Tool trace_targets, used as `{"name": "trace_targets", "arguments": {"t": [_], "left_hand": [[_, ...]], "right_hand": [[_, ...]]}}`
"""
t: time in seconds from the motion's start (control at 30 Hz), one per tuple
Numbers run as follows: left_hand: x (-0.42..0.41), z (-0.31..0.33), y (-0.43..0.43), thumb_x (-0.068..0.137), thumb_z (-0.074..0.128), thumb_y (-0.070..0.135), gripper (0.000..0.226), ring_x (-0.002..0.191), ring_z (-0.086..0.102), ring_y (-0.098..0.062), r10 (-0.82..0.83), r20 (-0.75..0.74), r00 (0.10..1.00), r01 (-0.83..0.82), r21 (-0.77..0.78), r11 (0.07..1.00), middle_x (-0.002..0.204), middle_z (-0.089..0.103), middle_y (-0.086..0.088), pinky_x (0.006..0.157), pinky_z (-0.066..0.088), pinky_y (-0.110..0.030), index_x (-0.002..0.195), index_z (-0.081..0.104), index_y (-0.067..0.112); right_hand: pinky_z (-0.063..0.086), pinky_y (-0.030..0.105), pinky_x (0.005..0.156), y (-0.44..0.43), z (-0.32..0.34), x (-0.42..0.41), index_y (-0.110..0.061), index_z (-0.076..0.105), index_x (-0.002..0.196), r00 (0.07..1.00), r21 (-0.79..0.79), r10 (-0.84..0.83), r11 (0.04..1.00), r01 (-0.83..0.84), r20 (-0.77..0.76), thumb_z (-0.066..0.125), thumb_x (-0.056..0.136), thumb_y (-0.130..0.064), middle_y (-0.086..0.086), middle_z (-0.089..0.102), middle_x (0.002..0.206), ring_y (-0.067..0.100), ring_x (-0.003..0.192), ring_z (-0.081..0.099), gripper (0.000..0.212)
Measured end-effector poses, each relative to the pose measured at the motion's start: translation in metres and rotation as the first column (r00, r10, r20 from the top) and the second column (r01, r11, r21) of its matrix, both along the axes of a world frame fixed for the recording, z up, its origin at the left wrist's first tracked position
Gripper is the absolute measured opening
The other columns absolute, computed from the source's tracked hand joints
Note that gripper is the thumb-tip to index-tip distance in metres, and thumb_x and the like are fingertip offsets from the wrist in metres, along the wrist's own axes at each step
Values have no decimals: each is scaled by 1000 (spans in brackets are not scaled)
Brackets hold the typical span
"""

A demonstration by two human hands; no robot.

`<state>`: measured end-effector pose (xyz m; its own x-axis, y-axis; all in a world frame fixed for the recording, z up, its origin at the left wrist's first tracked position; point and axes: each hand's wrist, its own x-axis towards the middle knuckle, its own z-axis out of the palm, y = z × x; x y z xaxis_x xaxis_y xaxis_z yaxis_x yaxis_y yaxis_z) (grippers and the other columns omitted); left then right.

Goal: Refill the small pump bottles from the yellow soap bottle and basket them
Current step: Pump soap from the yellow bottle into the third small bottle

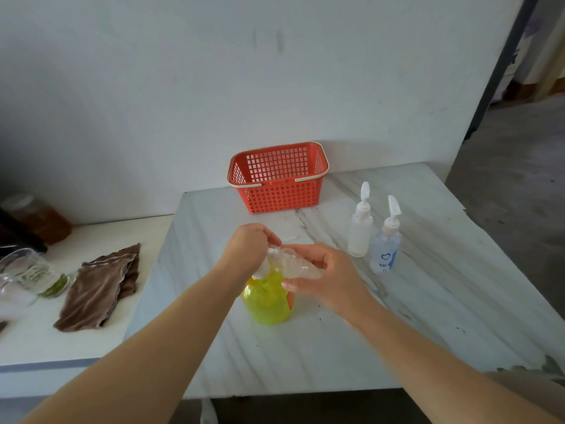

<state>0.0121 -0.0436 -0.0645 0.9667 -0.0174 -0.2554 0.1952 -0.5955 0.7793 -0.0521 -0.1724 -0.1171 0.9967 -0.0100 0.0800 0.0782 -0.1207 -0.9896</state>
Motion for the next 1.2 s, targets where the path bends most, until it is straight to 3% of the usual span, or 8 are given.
{"name": "trace_targets", "arguments": {"t": [0.17, 0.3, 0.47, 0.67, 0.87, 0.97, 1.1, 1.2], "left_hand": [[-1, 7, 2, 89, 37, -1, 33, 64, 48, -9, 3, -27, 1000, -3, -25, 1000, 81, 60, 2, 50, 32, -22, 80, 64, 15], [4, 8, 0, 92, 40, -1, 29, 84, 53, -18, -96, -77, 992, 98, 15, 995, 96, 59, -4, 60, 42, -22, 98, 68, 6], [6, -6, 2, 85, 34, -4, 38, 74, 57, -20, -15, -49, 999, 14, -9, 1000, 91, 66, -8, 63, 45, -27, 71, 64, 16], [4, -8, 1, 84, 35, -3, 37, 73, 56, -20, 17, -16, 1000, -18, -35, 999, 90, 67, -10, 68, 45, -27, 71, 64, 15], [3, 5, 1, 88, 38, -1, 34, 73, 53, -15, -43, -41, 998, 42, -32, 999, 81, 63, 1, 55, 39, -23, 73, 62, 18], [1, 7, 3, 89, 37, 1, 32, 70, 53, -11, -60, -16, 998, 59, -35, 998, 84, 65, -1, 55, 37, -22, 79, 62, 17], [3, 0, 1, 86, 34, -3, 37, 76, 56, -19, -30, -18, 999, 29, -35, 999, 85, 66, -5, 72, 46, -29, 73, 64, 15], [3, -5, 2, 85, 33, -3, 37, 69, 54, -18, -2, 25, 1000, 3, -25, 1000, 86, 66, -9, 63, 43, -26, 78, 66, 12]], "right_hand": [[45, 9, 73, 0, 3, -1, -46, 69, 89, 1000, 24, 15, 1000, -16, 15, 85, 59, -12, -11, 68, 93, -4, 84, 64, 48], [46, 11, 75, -2, 2, -1, -45, 70, 87, 1000, 40, 16, 999, -16, 5, 86, 62, -5, -11, 68, 93, -3, 85, 64, 50], [44, 8, 73, -1, -3, 0, -40, 70, 94, 1000, 33, 26, 999, -26, -14, 87, 59, -7, -7, 69, 97, -4, 84, 64, 51], [45, 9, 72, -1, -5, 1, -39, 72, 95, 999, 48, 16, 999, -14, -32, 81, 52, -21, 1, 71, 101, 3, 86, 66, 47], [47, 11, 74, -3, 1, -1, -33, 71, 100, 999, 57, 46, 997, -45, -23, 84, 64, -1, -5, 72, 103, 0, 89, 67, 50], [47, 12, 75, -3, -2, -1, -29, 72, 106, 999, 51, 44, 998, -43, -28, 85, 59, -14, -5, 72, 104, 2, 92, 67, 52], [46, 12, 75, -2, -10, -1, -26, 72, 109, 999, 82, 37, 996, -34, -38, 82, 55, -23, -2, 72, 103, 5, 91, 67, 55], [46, 11, 74, -1, -9, 2, -30, 72, 106, 998, 67, 31, 997, -28, -45, 81, 53, -24, -1, 72, 102, 4, 90, 67, 54]]}}
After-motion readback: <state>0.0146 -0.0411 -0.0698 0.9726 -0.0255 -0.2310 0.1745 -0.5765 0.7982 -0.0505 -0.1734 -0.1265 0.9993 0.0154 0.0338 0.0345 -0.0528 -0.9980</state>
